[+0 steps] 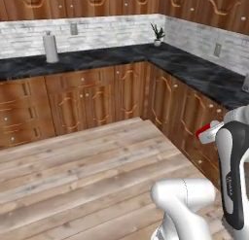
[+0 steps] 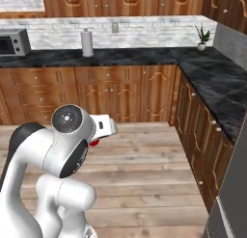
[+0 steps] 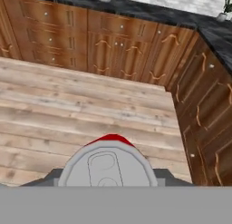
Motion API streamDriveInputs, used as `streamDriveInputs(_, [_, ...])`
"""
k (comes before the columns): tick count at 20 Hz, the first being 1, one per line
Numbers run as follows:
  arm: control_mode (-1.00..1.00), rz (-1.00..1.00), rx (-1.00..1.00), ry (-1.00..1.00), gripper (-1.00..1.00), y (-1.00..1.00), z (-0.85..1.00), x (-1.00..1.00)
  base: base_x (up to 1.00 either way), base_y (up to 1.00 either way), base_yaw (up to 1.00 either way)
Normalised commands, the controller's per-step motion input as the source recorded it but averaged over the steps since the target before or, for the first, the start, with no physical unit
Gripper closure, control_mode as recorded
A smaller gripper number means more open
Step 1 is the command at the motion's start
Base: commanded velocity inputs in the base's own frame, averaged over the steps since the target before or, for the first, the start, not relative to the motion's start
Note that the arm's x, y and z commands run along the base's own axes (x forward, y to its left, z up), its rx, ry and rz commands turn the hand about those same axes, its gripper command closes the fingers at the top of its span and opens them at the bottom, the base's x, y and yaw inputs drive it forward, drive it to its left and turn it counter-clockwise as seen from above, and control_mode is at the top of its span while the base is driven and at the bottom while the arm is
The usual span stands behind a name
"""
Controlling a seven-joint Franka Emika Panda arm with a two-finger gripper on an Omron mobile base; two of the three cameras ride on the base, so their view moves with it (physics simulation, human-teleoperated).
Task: Four empty soda cans are scattered around the kitchen. Gather all the cans and cluster them next to the stove for recycling.
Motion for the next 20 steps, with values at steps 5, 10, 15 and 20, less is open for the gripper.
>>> streamDriveInputs(5, [1.0,0.0,0.0,0.0,1.0,0.0,0.0,0.0,1.0,0.38,0.0])
streamDriveInputs(10, [1.0,0.0,0.0,0.0,1.0,0.0,0.0,0.0,0.85,0.52,0.0])
streamDriveInputs(15, [1.0,0.0,0.0,0.0,1.0,0.0,0.0,0.0,0.37,0.79,0.0])
streamDriveInputs(20, [1.0,0.0,0.0,0.0,1.0,0.0,0.0,0.0,0.17,0.92,0.0])
